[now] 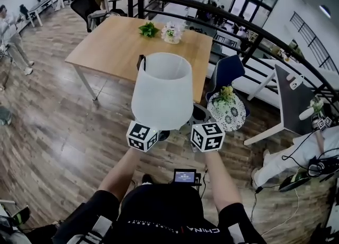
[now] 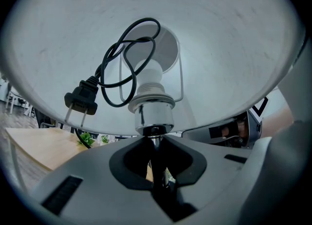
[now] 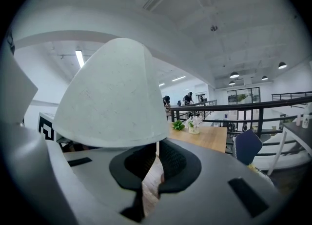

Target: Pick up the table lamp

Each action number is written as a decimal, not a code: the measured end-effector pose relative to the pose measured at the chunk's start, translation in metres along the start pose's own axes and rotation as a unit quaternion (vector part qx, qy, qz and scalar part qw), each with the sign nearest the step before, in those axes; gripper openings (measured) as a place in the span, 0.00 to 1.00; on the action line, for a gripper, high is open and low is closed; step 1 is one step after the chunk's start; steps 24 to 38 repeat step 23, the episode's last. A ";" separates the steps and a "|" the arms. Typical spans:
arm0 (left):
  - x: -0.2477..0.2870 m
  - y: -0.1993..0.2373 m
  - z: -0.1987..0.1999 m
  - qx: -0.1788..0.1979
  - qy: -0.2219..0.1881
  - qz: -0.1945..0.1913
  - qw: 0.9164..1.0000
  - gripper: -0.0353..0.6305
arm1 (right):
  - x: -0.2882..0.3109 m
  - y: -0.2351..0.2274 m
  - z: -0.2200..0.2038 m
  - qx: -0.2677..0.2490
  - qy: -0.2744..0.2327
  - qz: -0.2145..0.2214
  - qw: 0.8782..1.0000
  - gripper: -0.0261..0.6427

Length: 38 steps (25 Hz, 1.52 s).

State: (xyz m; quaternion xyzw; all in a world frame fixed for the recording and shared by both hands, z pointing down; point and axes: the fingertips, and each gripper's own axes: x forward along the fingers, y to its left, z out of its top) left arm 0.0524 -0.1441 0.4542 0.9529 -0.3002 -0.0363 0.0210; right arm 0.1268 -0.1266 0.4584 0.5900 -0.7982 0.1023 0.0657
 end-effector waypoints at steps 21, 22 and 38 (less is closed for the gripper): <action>0.019 -0.027 0.007 0.019 0.008 0.012 1.000 0.15 | -0.017 -0.023 0.005 0.014 -0.013 0.023 1.000 0.10; 0.019 -0.028 0.006 0.019 0.008 0.012 1.000 0.15 | -0.018 -0.023 0.004 0.014 -0.012 0.023 1.000 0.10; 0.018 -0.028 0.006 0.018 0.008 0.013 1.000 0.15 | -0.019 -0.023 0.004 0.013 -0.011 0.024 1.000 0.10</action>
